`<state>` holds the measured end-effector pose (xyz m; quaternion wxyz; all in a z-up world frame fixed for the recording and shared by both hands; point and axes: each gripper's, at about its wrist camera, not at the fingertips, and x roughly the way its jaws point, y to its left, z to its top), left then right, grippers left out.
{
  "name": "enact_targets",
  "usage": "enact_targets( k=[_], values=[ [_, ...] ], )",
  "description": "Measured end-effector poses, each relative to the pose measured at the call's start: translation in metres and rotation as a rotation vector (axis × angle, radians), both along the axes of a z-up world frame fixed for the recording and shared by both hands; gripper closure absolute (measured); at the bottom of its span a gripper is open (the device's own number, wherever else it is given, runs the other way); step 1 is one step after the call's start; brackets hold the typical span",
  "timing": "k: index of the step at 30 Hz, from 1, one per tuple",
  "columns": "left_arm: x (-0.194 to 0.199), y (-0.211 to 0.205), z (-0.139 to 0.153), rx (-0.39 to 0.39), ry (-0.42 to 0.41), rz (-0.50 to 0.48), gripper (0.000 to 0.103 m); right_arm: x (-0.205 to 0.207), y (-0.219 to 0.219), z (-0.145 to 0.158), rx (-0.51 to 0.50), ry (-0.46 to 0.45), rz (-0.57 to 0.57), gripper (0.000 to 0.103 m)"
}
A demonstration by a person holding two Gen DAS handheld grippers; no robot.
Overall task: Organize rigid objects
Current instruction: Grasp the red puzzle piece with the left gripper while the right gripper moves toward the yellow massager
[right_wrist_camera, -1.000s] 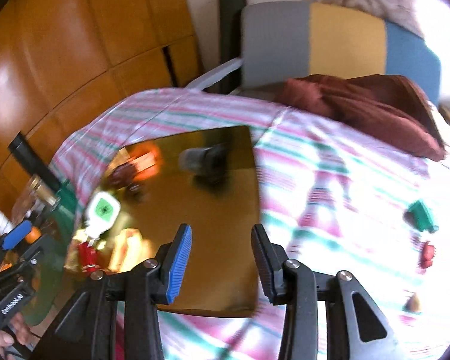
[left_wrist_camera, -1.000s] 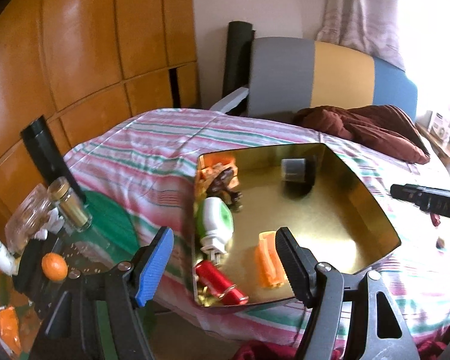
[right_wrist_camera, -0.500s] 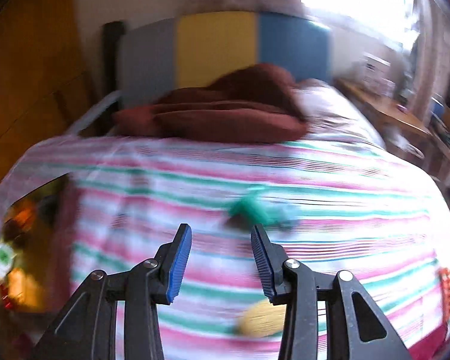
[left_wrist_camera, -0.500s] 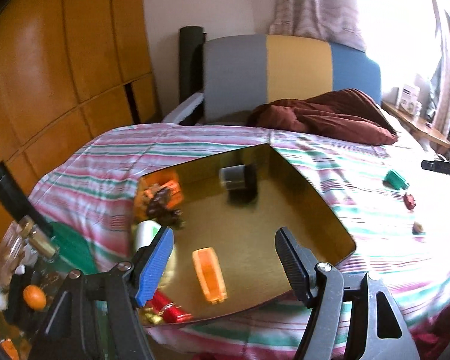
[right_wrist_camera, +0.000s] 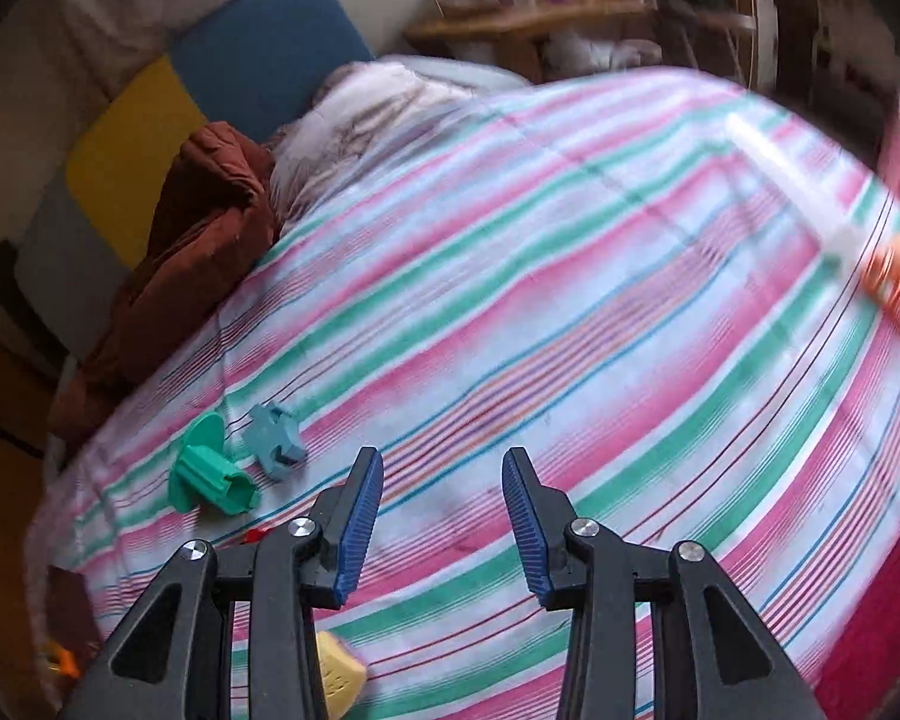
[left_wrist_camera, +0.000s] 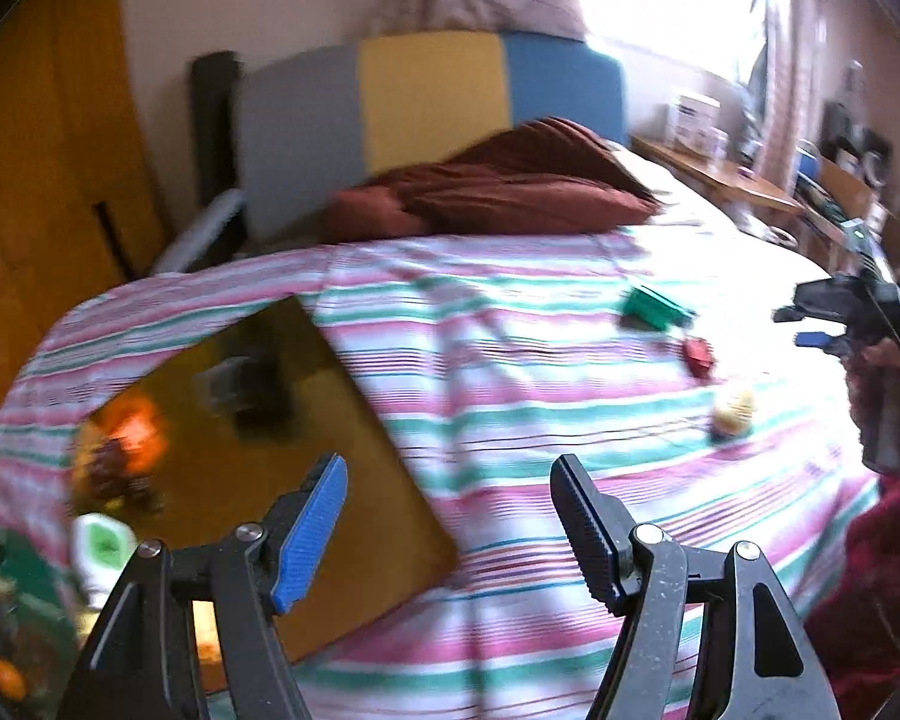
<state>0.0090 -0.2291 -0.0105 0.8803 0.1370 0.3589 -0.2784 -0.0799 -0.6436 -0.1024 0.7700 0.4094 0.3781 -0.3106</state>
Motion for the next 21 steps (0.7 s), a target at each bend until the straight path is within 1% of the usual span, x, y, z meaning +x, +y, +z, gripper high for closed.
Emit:
enact_targets(
  k=[3, 7, 13, 18, 21],
  values=[
    [0.002, -0.034, -0.010, 0.002, 0.049, -0.057, 0.032, -0.004, -0.002, -0.004, 0.035, -0.002, -0.014, 0.062],
    [0.006, -0.076, -0.020, 0.014, 0.086, -0.120, 0.032, -0.002, -0.002, -0.010, 0.082, 0.008, -0.012, 0.062],
    [0.022, -0.128, -0.036, 0.026, 0.157, -0.172, 0.037, -0.004, -0.002, -0.008, 0.115, -0.015, -0.012, 0.062],
    [0.028, -0.173, -0.045, 0.024, 0.209, -0.230, 0.037, -0.005, -0.004, -0.009, 0.144, -0.037, -0.017, 0.061],
    [0.034, -0.201, -0.052, 0.040, 0.230, -0.258, 0.038, -0.007, -0.006, -0.008, 0.161, -0.056, -0.022, 0.061]
  ],
)
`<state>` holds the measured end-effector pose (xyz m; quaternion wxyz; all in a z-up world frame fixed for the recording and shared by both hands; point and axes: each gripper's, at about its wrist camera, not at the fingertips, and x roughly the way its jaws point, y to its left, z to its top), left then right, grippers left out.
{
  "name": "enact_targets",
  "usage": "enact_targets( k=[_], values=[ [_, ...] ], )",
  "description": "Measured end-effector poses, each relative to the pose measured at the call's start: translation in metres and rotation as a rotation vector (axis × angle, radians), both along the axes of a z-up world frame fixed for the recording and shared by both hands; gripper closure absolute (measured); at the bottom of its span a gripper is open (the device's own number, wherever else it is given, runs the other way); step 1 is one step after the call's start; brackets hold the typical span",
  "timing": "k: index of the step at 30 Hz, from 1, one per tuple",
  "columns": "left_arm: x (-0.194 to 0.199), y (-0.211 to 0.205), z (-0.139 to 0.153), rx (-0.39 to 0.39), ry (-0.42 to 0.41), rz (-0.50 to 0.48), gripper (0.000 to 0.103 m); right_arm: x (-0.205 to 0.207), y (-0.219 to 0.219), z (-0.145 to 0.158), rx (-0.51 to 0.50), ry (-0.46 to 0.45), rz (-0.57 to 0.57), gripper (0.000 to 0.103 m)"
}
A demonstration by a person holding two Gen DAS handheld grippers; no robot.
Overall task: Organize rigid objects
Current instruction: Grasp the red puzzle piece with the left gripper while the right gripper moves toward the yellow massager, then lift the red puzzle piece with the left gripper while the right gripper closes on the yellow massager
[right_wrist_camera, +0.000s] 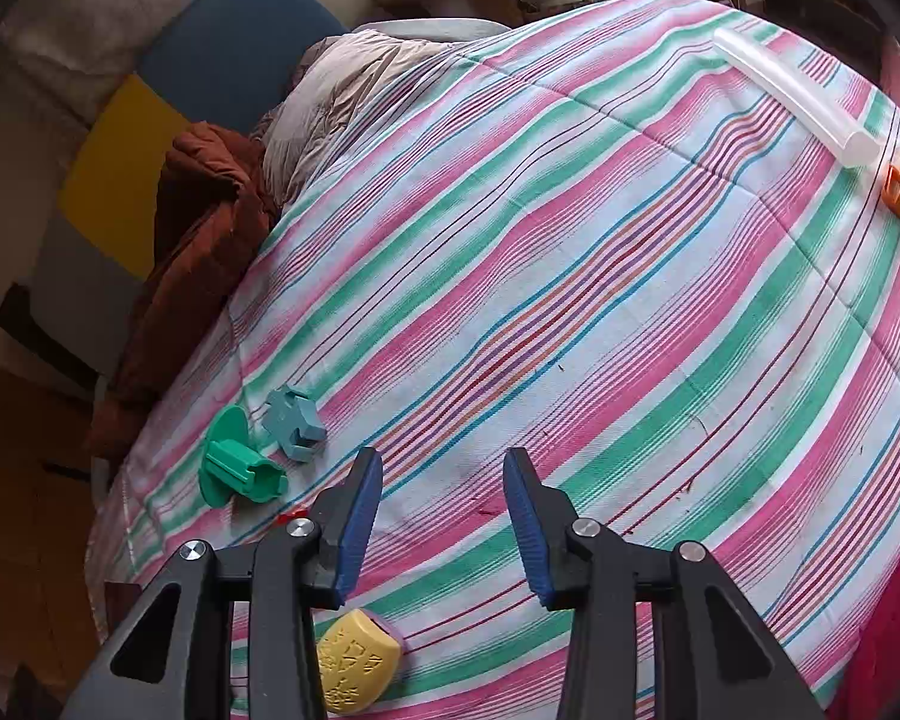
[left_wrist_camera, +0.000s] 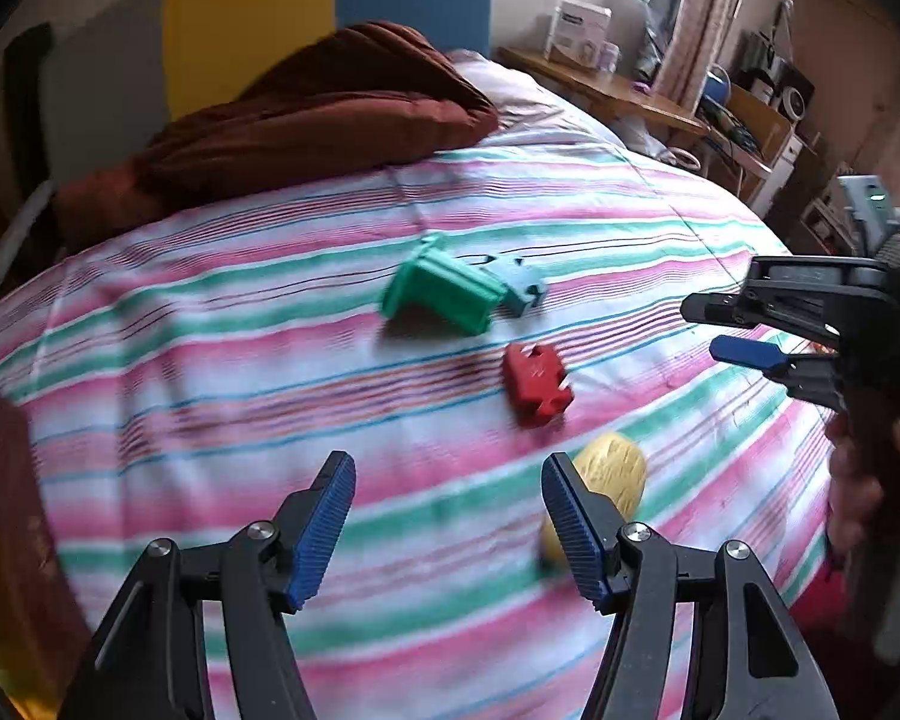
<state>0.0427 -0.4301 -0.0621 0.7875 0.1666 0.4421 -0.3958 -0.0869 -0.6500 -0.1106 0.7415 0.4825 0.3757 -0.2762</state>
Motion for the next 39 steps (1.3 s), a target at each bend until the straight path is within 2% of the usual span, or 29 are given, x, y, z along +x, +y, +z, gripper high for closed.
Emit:
enact_targets(
  k=[7, 14, 15, 16, 17, 21, 25, 30, 33, 35, 39],
  values=[
    [0.015, -0.061, -0.021, 0.054, 0.043, -0.030, 0.037, -0.003, -0.002, 0.003, 0.022, -0.033, -0.007, 0.060],
    [0.020, -0.098, -0.047, 0.124, 0.037, -0.054, 0.039, 0.000, 0.000, 0.004, 0.032, -0.044, 0.012, 0.060],
    [0.018, -0.100, -0.049, 0.128, -0.014, -0.056, 0.042, 0.001, 0.000, 0.004, 0.031, -0.044, 0.015, 0.060],
    [0.015, -0.100, -0.049, 0.127, -0.048, -0.065, 0.061, 0.002, 0.001, 0.004, 0.029, -0.044, 0.021, 0.060],
    [0.012, -0.099, -0.049, 0.117, -0.068, -0.076, 0.069, 0.003, 0.001, 0.004, 0.028, -0.044, 0.024, 0.060],
    [0.008, -0.075, -0.049, 0.099, -0.080, -0.078, 0.069, 0.006, 0.001, 0.002, 0.033, -0.044, 0.043, 0.060],
    [0.006, -0.035, -0.050, 0.066, -0.095, -0.044, 0.069, 0.012, 0.004, -0.004, 0.062, -0.035, 0.093, 0.060],
    [-0.013, 0.023, -0.052, 0.032, -0.124, -0.018, 0.069, 0.027, 0.018, -0.011, 0.120, -0.030, 0.235, 0.060],
    [-0.024, 0.049, -0.052, 0.017, -0.124, 0.006, 0.069, 0.033, 0.031, -0.012, 0.189, -0.071, 0.354, 0.060],
    [-0.033, 0.067, -0.052, 0.006, -0.129, 0.025, 0.069, 0.036, 0.039, -0.009, 0.152, -0.036, 0.403, 0.060],
    [-0.046, 0.089, -0.053, -0.004, -0.140, 0.036, 0.069, 0.036, 0.043, -0.019, 0.172, 0.054, 0.438, 0.060]
  ],
)
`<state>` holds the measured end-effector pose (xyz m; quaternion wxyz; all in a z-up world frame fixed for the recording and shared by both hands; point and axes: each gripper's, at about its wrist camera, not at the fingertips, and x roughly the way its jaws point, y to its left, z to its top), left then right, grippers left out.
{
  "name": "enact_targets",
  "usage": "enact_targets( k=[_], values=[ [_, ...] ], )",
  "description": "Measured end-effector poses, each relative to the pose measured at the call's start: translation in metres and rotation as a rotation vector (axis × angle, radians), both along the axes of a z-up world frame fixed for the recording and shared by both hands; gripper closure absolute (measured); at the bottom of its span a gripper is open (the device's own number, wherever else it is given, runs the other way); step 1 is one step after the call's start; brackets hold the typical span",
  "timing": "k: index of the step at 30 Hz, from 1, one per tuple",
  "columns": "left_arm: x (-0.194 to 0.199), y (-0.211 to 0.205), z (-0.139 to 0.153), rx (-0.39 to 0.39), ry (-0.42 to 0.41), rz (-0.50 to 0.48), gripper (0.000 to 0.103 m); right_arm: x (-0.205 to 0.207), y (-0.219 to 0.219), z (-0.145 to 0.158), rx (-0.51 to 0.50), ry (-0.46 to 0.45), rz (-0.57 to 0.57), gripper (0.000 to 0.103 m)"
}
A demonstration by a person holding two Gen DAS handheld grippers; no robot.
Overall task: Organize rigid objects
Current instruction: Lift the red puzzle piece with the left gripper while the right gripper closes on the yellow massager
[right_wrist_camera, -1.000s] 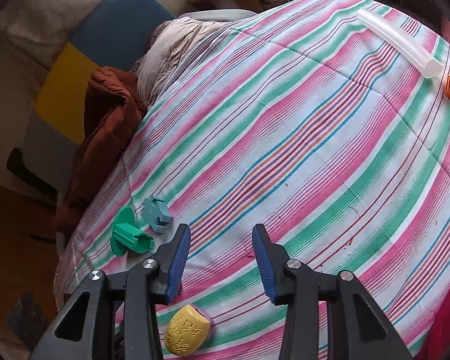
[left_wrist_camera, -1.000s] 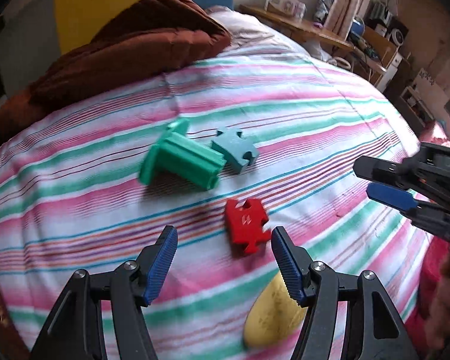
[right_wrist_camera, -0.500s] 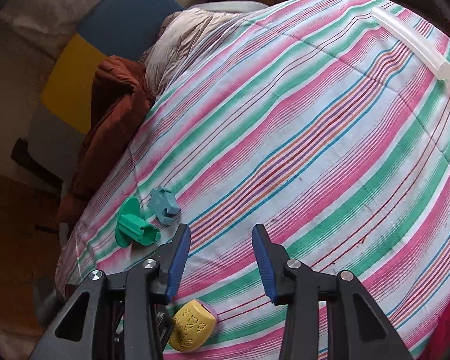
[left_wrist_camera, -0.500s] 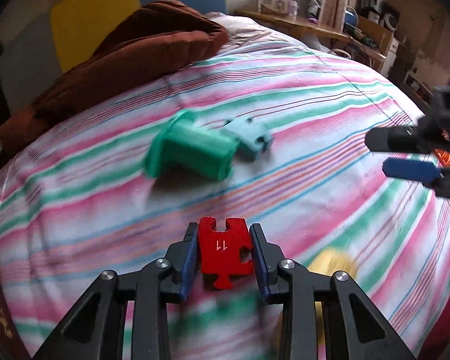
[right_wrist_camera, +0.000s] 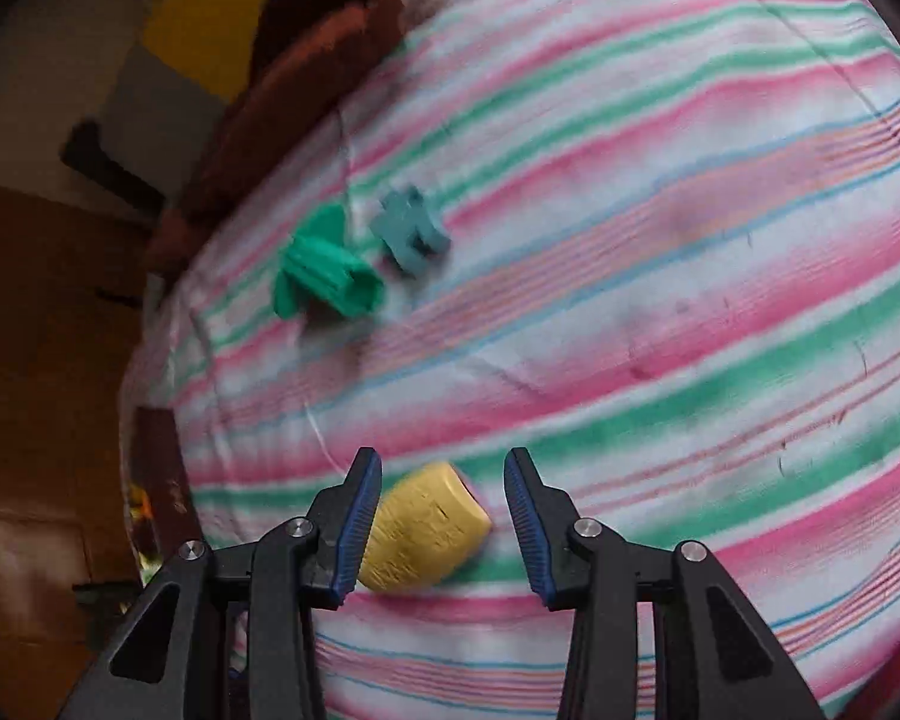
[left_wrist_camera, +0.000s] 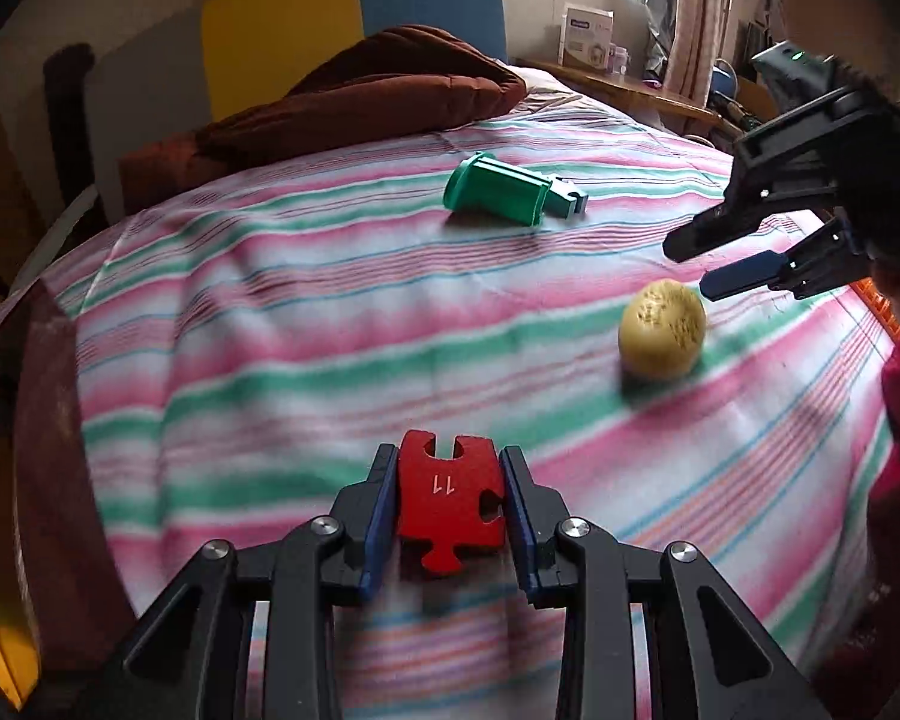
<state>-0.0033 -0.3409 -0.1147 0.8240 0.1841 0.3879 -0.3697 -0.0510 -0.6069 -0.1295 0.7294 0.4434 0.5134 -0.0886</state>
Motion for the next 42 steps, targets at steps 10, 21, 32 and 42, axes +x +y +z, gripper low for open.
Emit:
enact_targets(
  k=[10, 21, 32, 42],
  values=[
    [-0.002, 0.003, -0.003, -0.032, -0.014, 0.008, 0.070, 0.011, 0.030, 0.010, 0.130, -0.141, 0.173, 0.061],
    [-0.008, 0.009, -0.003, -0.048, -0.044, 0.009, 0.070, 0.001, 0.013, 0.013, 0.131, -0.134, 0.082, 0.060],
    [-0.007, 0.013, -0.002, -0.072, -0.026, 0.013, 0.069, 0.009, 0.034, 0.010, 0.057, -0.074, 0.195, 0.056],
    [-0.009, 0.015, -0.003, -0.082, -0.027, 0.022, 0.069, 0.031, 0.060, -0.002, -0.010, -0.028, 0.261, 0.031]
  ],
)
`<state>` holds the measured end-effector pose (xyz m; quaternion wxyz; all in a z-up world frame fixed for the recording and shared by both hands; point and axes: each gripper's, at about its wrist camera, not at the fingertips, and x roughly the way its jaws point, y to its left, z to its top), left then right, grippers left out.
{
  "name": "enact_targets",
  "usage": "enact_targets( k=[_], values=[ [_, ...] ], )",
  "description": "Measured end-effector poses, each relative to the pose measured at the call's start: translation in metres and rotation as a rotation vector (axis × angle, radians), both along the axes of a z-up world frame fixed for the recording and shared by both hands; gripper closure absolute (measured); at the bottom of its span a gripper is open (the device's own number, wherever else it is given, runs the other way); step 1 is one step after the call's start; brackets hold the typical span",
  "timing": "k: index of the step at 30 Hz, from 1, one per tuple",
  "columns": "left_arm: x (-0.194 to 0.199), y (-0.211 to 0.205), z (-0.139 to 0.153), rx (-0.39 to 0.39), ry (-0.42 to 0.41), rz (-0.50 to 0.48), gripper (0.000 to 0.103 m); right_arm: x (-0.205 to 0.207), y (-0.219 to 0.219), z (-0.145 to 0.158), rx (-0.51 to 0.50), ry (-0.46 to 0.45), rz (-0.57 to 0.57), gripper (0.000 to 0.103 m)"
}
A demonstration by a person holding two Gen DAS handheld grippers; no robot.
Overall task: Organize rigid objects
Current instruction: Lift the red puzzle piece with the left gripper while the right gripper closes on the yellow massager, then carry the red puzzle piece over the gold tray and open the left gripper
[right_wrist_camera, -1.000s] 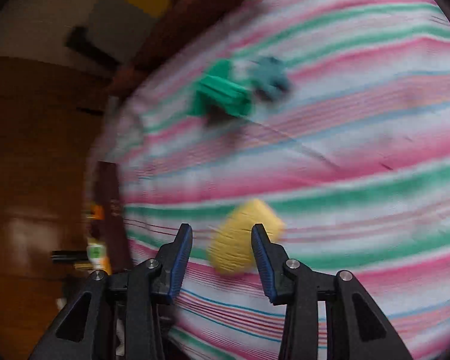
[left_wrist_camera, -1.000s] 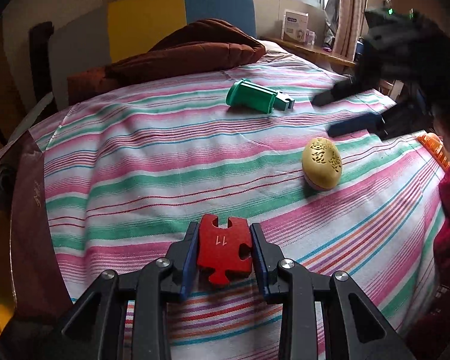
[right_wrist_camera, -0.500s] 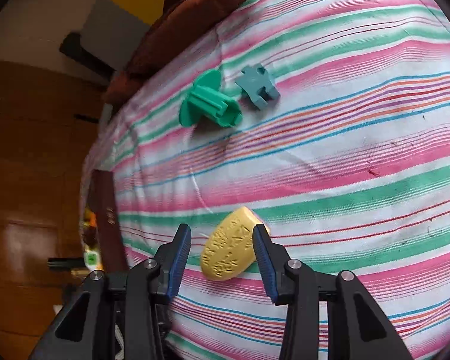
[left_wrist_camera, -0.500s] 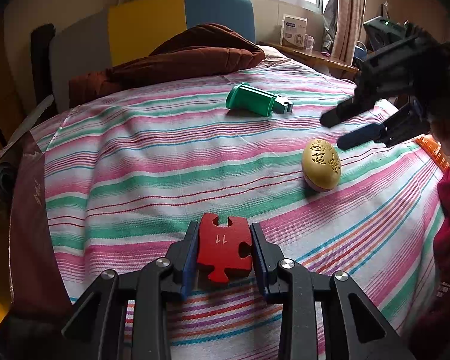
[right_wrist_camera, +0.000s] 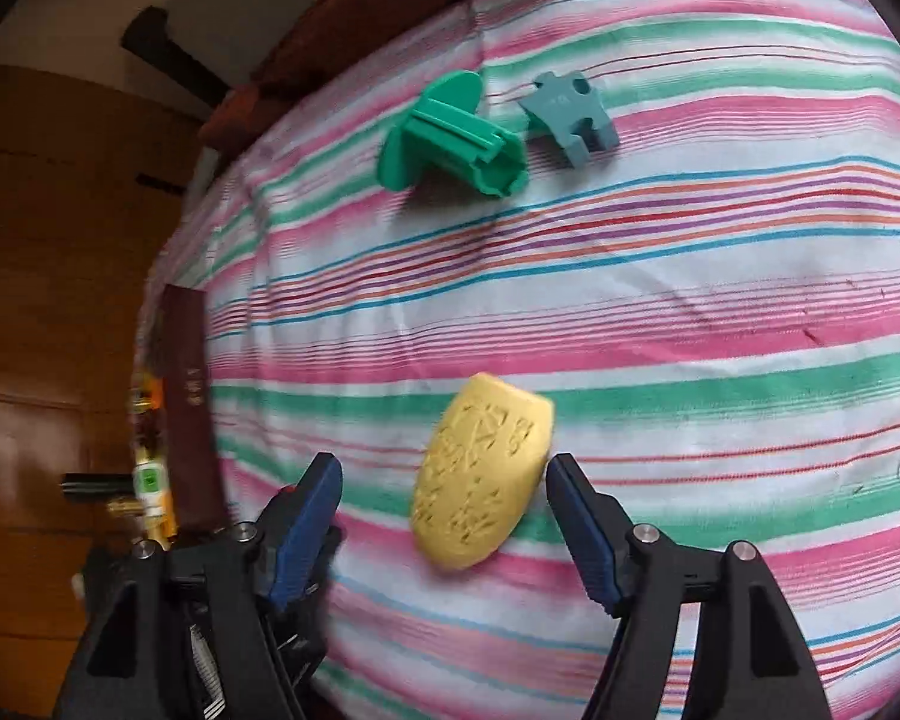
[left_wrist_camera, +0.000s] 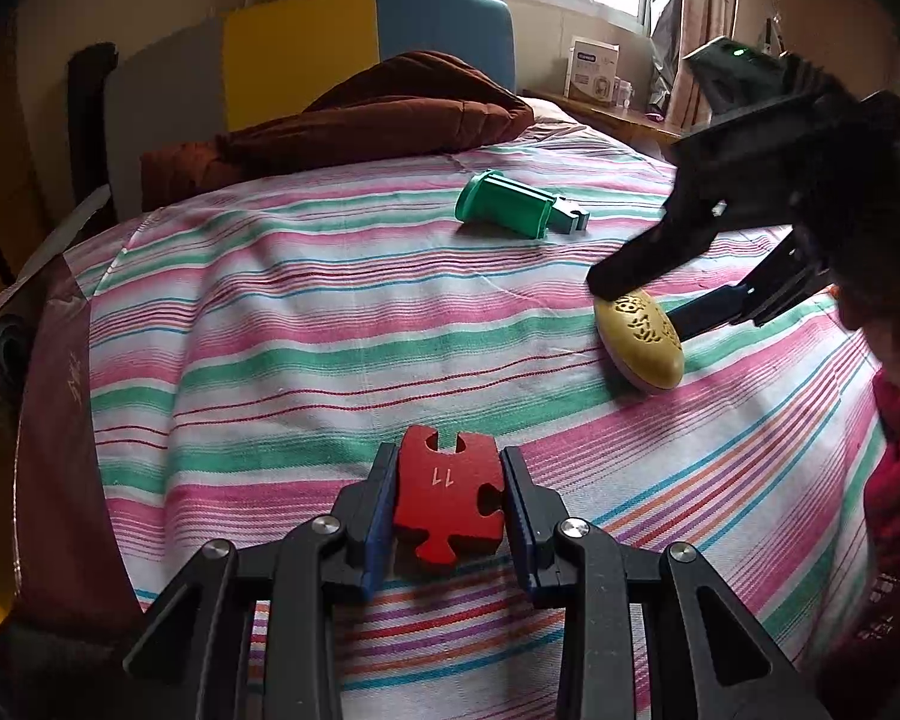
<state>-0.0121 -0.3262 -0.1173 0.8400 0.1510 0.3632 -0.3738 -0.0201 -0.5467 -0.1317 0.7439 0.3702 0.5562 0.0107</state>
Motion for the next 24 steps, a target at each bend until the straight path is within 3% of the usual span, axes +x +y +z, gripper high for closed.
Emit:
enact_targets(
  k=[4, 12, 17, 21, 24],
  values=[
    [0.001, 0.001, 0.001, -0.003, 0.003, 0.000, 0.069, 0.005, 0.005, 0.005, -0.110, -0.027, 0.000, 0.033],
    [0.002, 0.000, 0.001, -0.008, 0.010, 0.002, 0.069, 0.002, 0.017, 0.007, -0.282, -0.001, 0.094, 0.054],
    [0.002, 0.000, 0.001, -0.008, 0.013, 0.003, 0.070, 0.004, 0.049, 0.007, -0.541, -0.004, 0.224, 0.057],
    [0.001, -0.001, 0.001, -0.002, 0.007, 0.002, 0.069, 0.001, 0.038, 0.007, -0.488, -0.012, 0.194, 0.057],
    [0.003, -0.001, 0.002, 0.000, 0.019, -0.001, 0.070, 0.004, 0.045, 0.007, -0.567, -0.030, 0.232, 0.058]
  ],
)
